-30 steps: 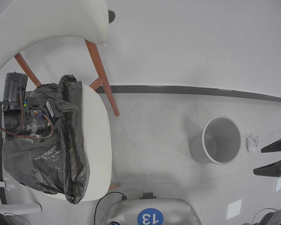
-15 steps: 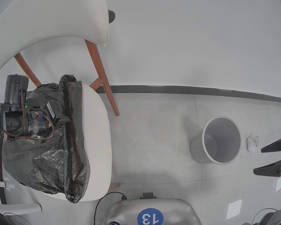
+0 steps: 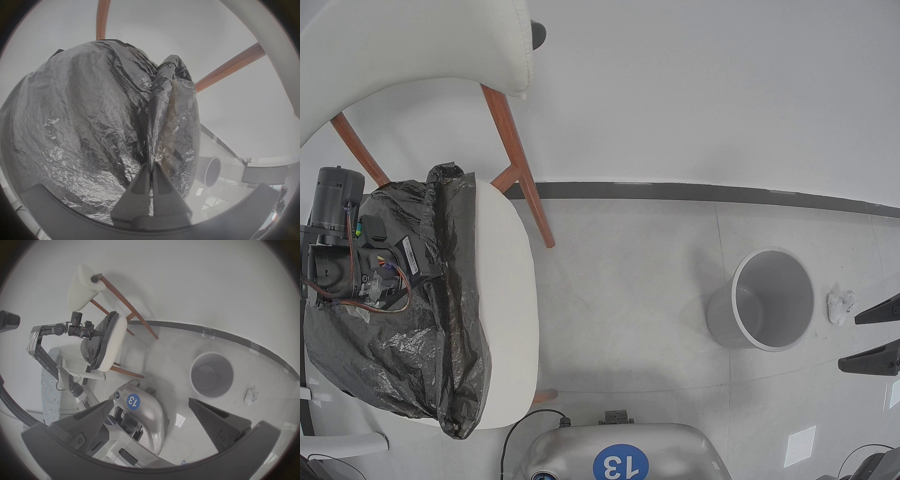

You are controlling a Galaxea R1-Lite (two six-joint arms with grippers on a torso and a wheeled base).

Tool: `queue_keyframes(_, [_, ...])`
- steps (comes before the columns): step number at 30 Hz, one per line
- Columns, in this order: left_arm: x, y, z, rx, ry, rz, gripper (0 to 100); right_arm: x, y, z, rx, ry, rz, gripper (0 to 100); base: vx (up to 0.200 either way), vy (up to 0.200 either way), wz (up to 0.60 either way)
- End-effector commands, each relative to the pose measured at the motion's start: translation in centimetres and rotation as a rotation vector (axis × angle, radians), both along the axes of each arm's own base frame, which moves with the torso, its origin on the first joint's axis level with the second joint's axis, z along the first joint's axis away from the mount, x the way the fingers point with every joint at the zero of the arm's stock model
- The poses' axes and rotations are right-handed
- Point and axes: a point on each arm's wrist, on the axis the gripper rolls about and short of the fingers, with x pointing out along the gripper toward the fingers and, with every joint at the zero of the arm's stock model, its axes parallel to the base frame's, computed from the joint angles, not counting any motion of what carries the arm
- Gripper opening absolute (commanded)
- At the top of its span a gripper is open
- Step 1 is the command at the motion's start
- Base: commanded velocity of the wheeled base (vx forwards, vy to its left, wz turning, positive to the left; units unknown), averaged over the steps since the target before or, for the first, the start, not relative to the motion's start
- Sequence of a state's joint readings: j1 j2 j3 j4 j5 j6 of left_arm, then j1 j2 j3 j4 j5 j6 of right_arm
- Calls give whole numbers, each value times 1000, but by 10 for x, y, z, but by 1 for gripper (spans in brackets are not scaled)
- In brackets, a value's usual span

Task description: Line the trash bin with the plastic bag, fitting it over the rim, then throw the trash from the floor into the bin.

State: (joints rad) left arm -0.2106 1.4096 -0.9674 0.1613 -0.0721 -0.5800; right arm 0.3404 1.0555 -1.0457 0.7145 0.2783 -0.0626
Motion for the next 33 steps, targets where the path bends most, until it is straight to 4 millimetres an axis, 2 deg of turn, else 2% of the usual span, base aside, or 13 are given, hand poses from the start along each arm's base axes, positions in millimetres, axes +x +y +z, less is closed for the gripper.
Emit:
queue_keyframes(1, [-5, -2, 4, 10, -17, -2, 0, 9, 8, -2, -8, 29, 32, 100, 0, 0, 0])
queue_keyframes(3, [-7, -2, 7, 8, -26, -6, 0, 11, 10, -2, -7, 32, 43, 100, 0, 0, 0])
queue_keyframes(7, [-10, -10, 17, -13, -61, -51, 0, 27, 21, -3, -14, 50, 75, 100, 0, 0, 0])
queue_keyframes(13, [-13, -21, 29, -26, -98, -100, 0, 42, 30, -3, -12, 42, 87, 100, 0, -200, 0])
queue_keyframes(23, [-17, -27, 26, -24, -89, -129, 0, 44, 39, -8, -22, 65, 130, 100, 0, -200, 0])
queue_keyframes(26, [-20, -25, 27, -25, -89, -127, 0, 44, 39, -9, -23, 68, 132, 100, 0, 0, 0])
queue_keyframes(33, [-26, -23, 24, -22, -53, -134, 0, 51, 45, -12, -30, 82, 146, 100, 0, 200, 0])
